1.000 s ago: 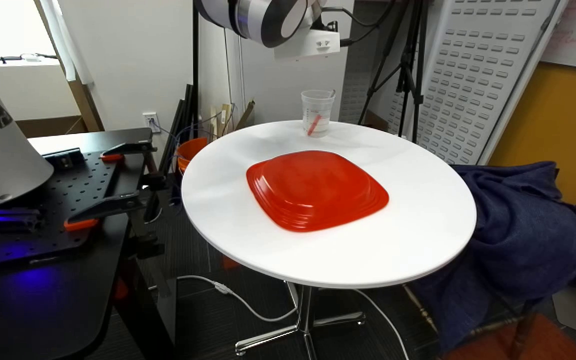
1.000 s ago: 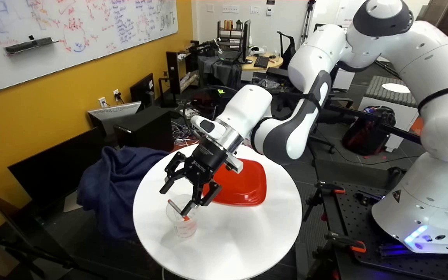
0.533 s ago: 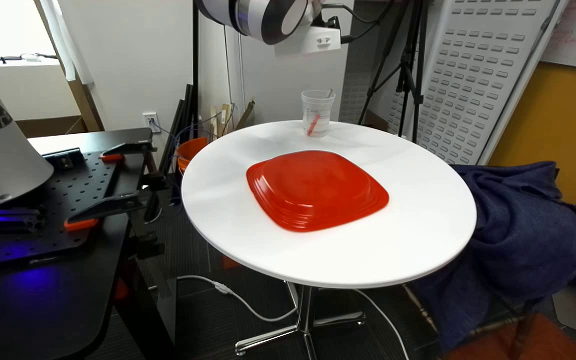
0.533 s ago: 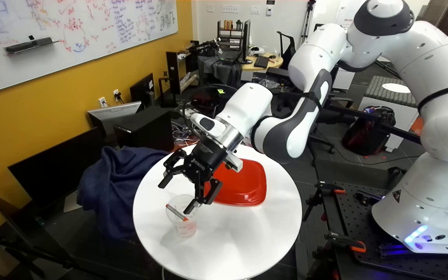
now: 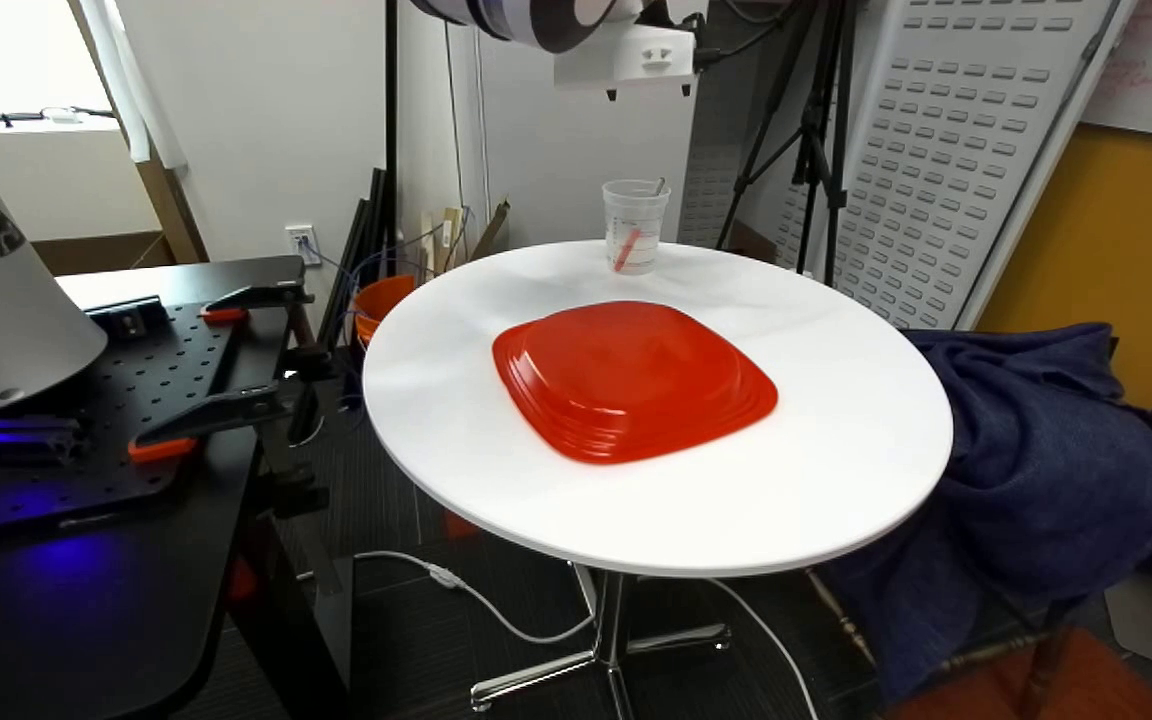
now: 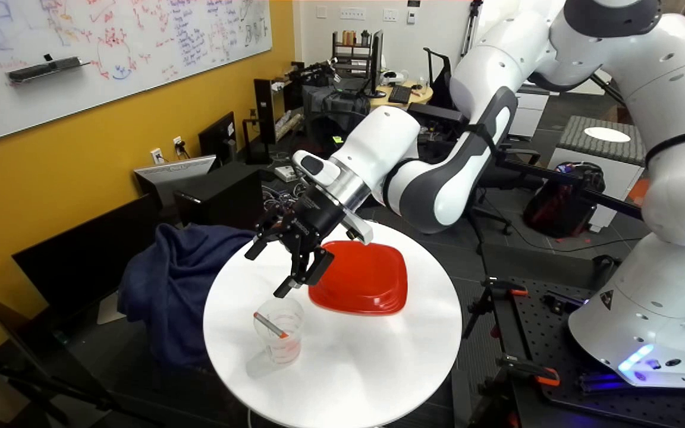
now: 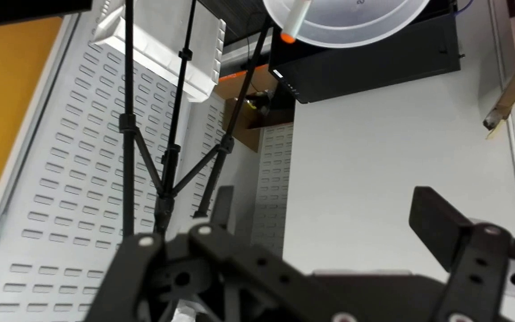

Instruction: Put the orange marker in the clear cup

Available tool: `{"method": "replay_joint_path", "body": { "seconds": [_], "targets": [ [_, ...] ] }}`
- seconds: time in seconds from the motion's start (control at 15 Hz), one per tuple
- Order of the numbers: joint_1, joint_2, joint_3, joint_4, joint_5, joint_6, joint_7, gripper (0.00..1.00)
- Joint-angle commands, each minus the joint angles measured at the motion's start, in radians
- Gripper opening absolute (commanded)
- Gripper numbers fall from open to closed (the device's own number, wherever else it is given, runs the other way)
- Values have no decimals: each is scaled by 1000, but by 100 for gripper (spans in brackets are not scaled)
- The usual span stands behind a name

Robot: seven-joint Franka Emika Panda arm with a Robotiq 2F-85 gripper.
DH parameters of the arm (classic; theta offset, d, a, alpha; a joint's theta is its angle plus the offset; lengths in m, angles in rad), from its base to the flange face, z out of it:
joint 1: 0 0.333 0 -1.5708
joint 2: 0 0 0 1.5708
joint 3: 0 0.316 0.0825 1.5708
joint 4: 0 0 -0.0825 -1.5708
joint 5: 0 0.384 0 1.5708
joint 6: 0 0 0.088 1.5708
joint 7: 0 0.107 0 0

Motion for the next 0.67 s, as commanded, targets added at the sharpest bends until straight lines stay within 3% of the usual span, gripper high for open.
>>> {"method": "replay_joint_path", "body": {
  "seconds": [0.0,0.6],
  "targets": [
    [-8,-201,-25,-47,52,31,139,100],
    [-10,-507,-62,-89,195,-81,433,100]
  ]
}}
